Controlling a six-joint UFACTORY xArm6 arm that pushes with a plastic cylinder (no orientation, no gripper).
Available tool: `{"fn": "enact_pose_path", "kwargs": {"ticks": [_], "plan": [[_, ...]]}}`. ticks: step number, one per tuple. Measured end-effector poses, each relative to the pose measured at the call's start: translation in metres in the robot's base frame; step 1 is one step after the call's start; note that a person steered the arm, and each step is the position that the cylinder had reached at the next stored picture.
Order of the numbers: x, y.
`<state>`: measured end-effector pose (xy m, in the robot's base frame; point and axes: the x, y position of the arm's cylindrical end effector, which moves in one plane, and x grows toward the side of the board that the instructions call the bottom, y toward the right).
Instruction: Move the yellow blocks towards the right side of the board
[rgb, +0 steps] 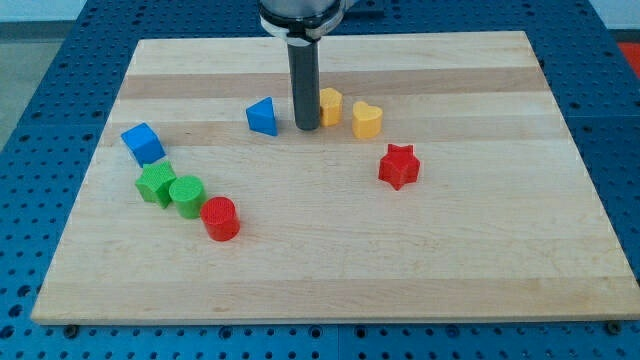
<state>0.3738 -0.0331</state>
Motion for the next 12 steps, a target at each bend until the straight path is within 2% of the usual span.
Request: {"fn": "enact_pose_path", "kwargs": {"ticks": [2,4,6,7,11,12], "plan": [[-0.038,-0.028],[-0.056,0.010],[-0.054,0.014],[-0.036,0.015],[-0.038,0.030],[-0.037,0.016]]}}
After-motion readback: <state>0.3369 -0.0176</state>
